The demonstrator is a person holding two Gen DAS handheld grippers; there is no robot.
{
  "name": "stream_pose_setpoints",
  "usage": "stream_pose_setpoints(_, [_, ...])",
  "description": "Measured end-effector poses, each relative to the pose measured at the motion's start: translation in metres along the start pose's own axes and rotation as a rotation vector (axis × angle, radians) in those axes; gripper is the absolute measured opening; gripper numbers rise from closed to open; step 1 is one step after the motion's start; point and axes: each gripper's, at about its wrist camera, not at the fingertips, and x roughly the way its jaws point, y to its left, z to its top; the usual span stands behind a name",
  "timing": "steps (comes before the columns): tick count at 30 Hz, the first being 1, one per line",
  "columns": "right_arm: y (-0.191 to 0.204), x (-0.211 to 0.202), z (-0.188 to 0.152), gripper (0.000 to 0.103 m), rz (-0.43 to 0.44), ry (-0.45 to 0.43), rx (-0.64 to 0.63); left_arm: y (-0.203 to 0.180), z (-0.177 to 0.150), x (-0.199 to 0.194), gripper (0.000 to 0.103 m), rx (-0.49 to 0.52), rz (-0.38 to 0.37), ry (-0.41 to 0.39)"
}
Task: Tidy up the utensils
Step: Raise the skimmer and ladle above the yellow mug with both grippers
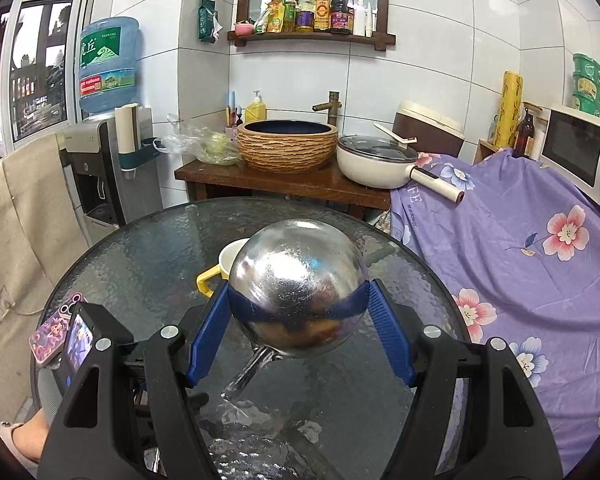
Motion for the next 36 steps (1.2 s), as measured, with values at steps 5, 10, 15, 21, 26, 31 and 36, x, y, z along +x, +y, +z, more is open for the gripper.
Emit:
stream_pose_setpoints(5, [0.001, 0.000, -0.001, 0.069, -0.006, 0.001, -0.007, 0.005, 0.016, 0.002, 0.024, -0.014, 0.018, -0.011])
stream_pose_setpoints(10, [0.002, -0.001, -0.001, 0.068, -0.006, -0.003, -0.015, 0.004, 0.022, -0.004, 0.007, -0.005, -0.003, -0.035])
stream_pose_setpoints(15, [0.002, -0.001, -0.001, 0.068, -0.005, -0.004, -0.019, -0.004, 0.022, -0.021, 0.004, 0.029, -0.036, -0.099])
stream_pose_setpoints(21, [0.001, -0.001, 0.000, 0.068, 0.013, -0.002, -0.010, -0.016, 0.026, -0.053, 0.004, 0.059, -0.092, -0.193])
stream_pose_setpoints(26, [0.003, -0.003, 0.007, 0.068, 0.017, -0.018, -0.021, -0.029, 0.036, -0.092, 0.004, 0.111, -0.089, -0.322])
stream_pose_setpoints(31, [0.004, -0.008, 0.022, 0.068, 0.019, -0.030, -0.039, -0.032, 0.051, -0.126, 0.004, 0.124, -0.087, -0.429])
stream_pose_setpoints(36, [0.000, -0.017, 0.053, 0.068, 0.017, -0.045, -0.045, -0.030, 0.080, -0.164, 0.004, 0.117, -0.062, -0.585])
